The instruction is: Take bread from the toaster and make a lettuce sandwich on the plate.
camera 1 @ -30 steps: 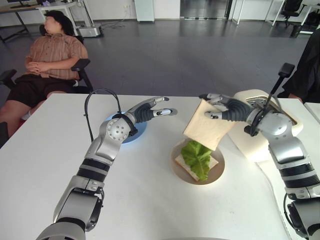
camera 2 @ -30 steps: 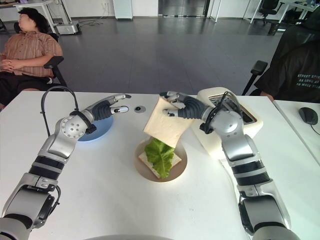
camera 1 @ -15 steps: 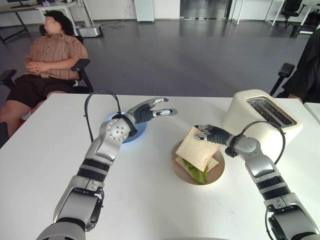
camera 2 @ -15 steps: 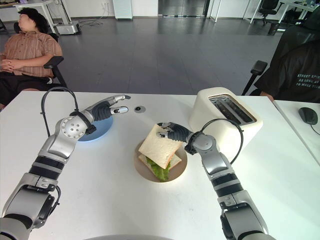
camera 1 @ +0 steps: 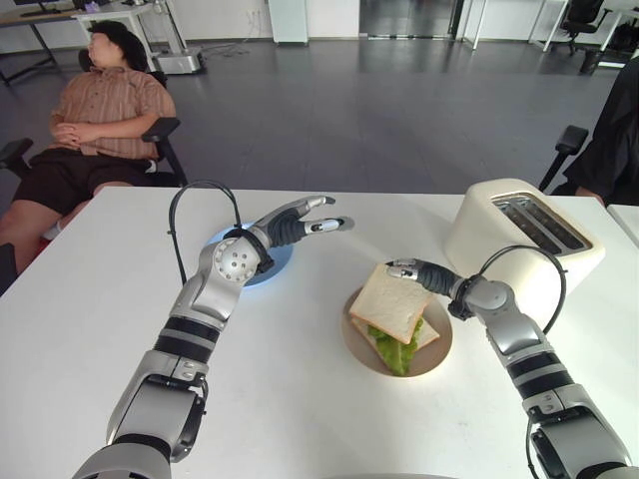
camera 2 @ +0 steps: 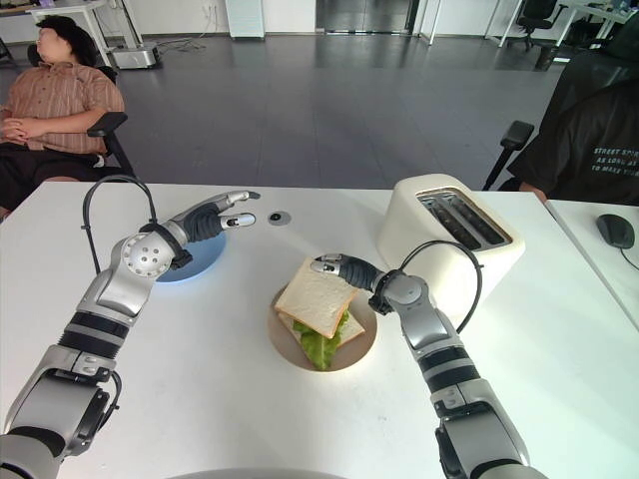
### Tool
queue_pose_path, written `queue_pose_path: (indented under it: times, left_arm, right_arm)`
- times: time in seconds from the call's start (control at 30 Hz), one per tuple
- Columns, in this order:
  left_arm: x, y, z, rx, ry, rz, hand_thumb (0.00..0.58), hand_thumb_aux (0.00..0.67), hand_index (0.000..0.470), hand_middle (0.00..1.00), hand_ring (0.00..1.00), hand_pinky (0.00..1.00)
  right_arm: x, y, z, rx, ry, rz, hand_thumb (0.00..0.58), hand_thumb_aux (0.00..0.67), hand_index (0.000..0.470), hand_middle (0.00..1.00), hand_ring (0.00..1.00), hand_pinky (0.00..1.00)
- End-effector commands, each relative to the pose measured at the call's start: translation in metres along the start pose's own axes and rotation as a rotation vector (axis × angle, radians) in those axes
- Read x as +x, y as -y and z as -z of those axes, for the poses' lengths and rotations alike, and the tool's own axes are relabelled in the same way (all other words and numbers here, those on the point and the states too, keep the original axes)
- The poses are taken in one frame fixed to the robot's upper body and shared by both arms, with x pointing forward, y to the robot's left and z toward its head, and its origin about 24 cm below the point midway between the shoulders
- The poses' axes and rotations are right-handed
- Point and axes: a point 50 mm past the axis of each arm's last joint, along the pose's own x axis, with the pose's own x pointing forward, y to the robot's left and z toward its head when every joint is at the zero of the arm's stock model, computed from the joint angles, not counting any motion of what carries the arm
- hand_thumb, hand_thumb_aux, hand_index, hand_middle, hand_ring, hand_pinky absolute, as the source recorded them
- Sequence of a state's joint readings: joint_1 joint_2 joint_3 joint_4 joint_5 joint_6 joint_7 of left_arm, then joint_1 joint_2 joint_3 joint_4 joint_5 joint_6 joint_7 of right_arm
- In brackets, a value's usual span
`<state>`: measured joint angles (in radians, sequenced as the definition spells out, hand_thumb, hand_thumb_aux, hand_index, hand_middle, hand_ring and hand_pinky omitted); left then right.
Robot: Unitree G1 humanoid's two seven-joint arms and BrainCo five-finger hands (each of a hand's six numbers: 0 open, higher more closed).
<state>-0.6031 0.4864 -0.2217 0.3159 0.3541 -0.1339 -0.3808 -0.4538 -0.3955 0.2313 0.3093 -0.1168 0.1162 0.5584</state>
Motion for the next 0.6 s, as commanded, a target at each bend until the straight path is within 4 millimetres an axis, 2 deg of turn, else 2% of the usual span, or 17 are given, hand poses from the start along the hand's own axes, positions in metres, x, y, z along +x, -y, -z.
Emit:
queue_pose_path:
  times: [0.03,0.17,0.23,0.27,0.33,0.37,0.4,0.53,0.6]
  left_arm:
    - [-0.002,0.003,-0.011,0.045,0.053,0.028,0.000,0.000,0.000,0.00,0.00,0.00]
    - [-0.007,0.016,-0.025,-0.029,0.147,0.142,0.000,0.000,0.000,0.00,0.00,0.00]
    - [-0.018,0.028,-0.034,-0.115,0.228,0.265,0.000,0.000,0.000,0.00,0.00,0.00]
    - [-0.026,0.036,-0.040,-0.184,0.281,0.349,0.000,0.000,0.000,0.00,0.00,0.00]
    - [-0.049,0.057,-0.051,-0.347,0.389,0.562,0.000,0.000,0.000,0.03,0.03,0.03]
    - [-0.058,0.067,-0.054,-0.417,0.415,0.647,0.580,0.670,0.470,1.00,1.00,1.00]
    - [-0.066,0.074,-0.055,-0.450,0.422,0.716,0.580,0.670,0.470,1.00,1.00,1.00]
    - [-0.094,0.103,-0.052,-0.533,0.356,0.979,0.580,0.670,0.470,1.00,1.00,1.00]
    - [-0.105,0.119,-0.049,-0.540,0.293,1.109,0.580,0.670,0.470,1.00,1.00,1.00]
  right_arm:
    - [-0.011,0.028,-0.039,-0.072,0.134,0.087,0.000,0.000,0.000,0.00,0.00,0.00]
    - [-0.028,0.046,-0.066,-0.105,0.211,0.144,0.000,0.000,0.000,0.00,0.00,0.00]
    - [-0.039,0.054,-0.075,-0.095,0.227,0.160,0.000,0.000,0.000,0.00,0.00,0.00]
    - [-0.044,0.054,-0.075,-0.089,0.216,0.145,0.000,0.000,0.000,0.00,0.00,0.00]
    - [-0.060,0.040,-0.073,-0.069,0.216,0.008,0.000,0.000,0.000,0.00,0.00,0.00]
    - [-0.068,0.026,-0.073,-0.061,0.232,-0.118,0.528,0.470,0.330,1.00,1.00,1.00]
    - [-0.075,0.012,-0.072,-0.049,0.234,-0.231,0.580,0.670,0.470,1.00,1.00,1.00]
    - [-0.116,-0.048,-0.051,-0.019,0.095,-0.761,0.580,0.670,0.470,1.00,1.00,1.00]
    - [-0.131,-0.063,-0.038,0.017,0.020,-0.902,0.580,0.670,0.470,1.00,1.00,1.00]
